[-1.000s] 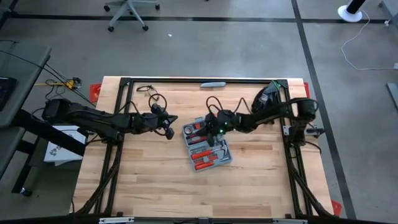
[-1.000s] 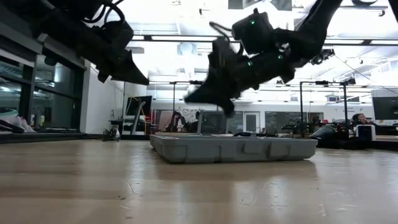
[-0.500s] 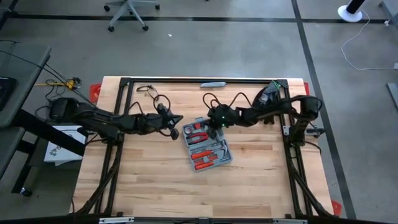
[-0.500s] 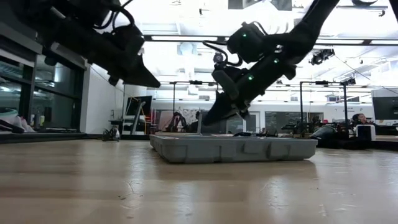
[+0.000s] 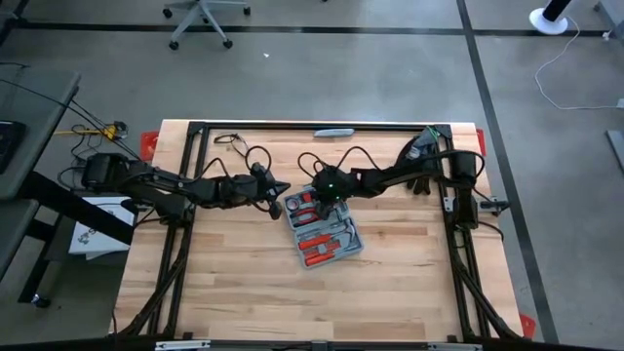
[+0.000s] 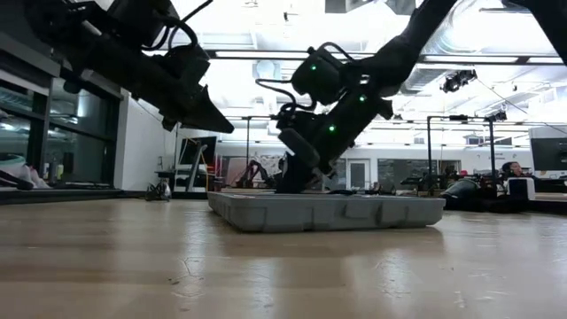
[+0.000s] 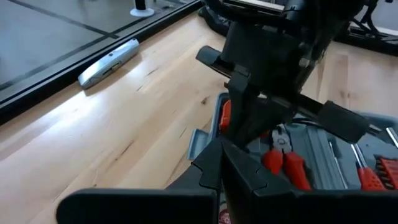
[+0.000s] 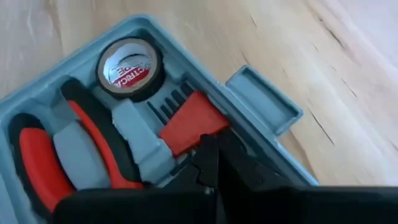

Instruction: Prefit tool cases

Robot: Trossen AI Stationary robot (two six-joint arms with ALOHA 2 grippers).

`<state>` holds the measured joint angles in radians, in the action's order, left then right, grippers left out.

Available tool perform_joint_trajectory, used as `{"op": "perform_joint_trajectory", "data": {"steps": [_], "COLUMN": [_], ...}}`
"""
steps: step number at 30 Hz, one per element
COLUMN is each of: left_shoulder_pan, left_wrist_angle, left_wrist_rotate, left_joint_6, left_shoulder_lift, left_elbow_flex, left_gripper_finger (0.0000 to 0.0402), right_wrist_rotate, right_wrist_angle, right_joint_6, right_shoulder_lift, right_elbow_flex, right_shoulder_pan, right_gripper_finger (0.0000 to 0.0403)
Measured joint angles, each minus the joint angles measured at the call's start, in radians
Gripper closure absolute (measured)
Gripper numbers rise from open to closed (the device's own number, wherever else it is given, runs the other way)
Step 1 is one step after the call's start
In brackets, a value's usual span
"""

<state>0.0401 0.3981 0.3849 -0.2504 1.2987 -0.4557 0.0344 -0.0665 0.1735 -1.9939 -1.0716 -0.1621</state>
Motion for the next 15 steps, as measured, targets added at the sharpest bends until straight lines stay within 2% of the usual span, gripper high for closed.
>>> {"op": "perform_joint_trajectory", "data": {"steps": [6,8,11,15], "left_shoulder_pan": [0.0,0.0,0.02,0.124], "left_wrist_angle": [0.006,0.017,0.071,0.206], "left_wrist_rotate": [-0.002,-0.008,-0.057,-0.24], "left_joint_6": [-0.01,-0.01,-0.009,-0.011], "left_shoulder_lift": [0.004,0.014,0.048,0.111], "left_elbow_flex": [0.0,0.0,0.0,-0.011], "left_gripper_finger": [0.0401,0.0401,0.0401,0.0401], "right_wrist_rotate": [0.007,0.006,-0.001,-0.004], "right_wrist_angle": [0.096,0.059,-0.062,-0.254], "right_joint_6": [-0.061,-0.076,-0.048,0.05], "right_shoulder_lift": [0.105,0.16,0.255,0.417], "right_elbow_flex": [0.014,0.057,0.204,0.433], "right_shoulder_pan": [0.006,0.011,0.012,0.009], "right_gripper_finger": [0.0403,0.0403,0.0403,0.0403]}}
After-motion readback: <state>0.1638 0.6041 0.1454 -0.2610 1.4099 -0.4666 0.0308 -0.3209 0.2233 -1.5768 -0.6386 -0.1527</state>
